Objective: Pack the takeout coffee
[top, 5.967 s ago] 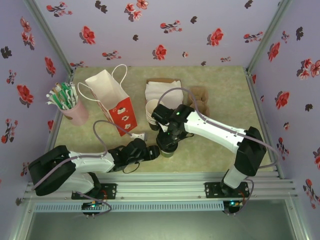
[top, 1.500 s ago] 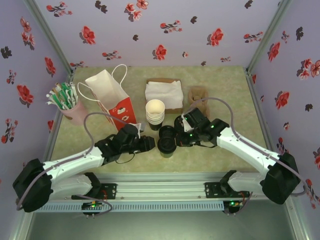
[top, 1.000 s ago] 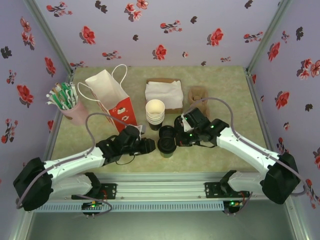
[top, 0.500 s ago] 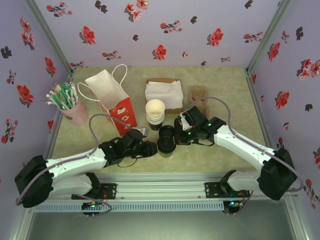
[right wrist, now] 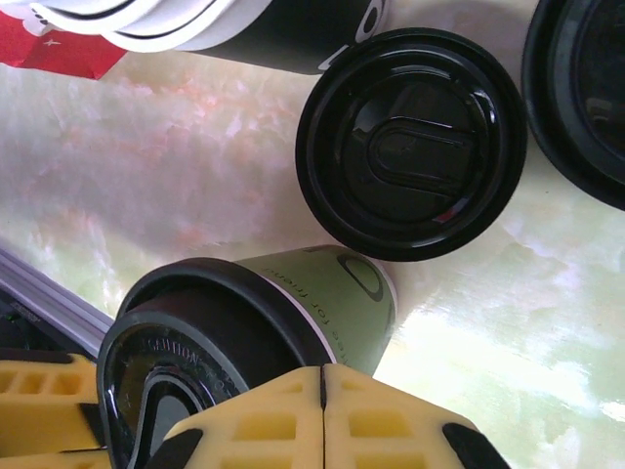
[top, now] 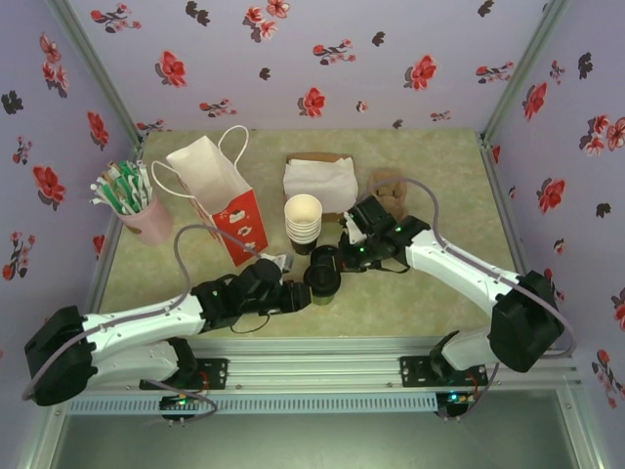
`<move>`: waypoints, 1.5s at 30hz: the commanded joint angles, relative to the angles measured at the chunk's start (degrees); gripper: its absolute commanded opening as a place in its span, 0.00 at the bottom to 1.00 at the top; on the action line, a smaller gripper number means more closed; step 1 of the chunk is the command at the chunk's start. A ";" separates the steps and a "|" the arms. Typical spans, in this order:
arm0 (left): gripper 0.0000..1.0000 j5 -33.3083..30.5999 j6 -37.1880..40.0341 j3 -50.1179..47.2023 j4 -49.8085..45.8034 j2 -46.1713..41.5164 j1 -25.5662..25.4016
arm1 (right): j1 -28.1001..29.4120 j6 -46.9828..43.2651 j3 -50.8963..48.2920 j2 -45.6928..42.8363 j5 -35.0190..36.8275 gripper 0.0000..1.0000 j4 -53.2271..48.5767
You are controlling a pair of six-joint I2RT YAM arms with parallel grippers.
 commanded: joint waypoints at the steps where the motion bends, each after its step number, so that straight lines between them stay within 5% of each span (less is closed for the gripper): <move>1: 0.28 -3.67 0.05 0.59 -4.14 -3.63 -0.34 | -0.70 -1.43 0.24 -2.63 1.12 0.10 -3.82; 23: 0.29 2.85 8.26 6.06 -5.65 2.85 10.68 | 1.75 2.65 -7.66 -8.80 -5.29 0.11 0.54; 45: 0.27 5.46 6.41 3.60 -0.78 6.03 10.25 | 2.81 2.65 -5.58 -7.33 -3.92 0.10 0.36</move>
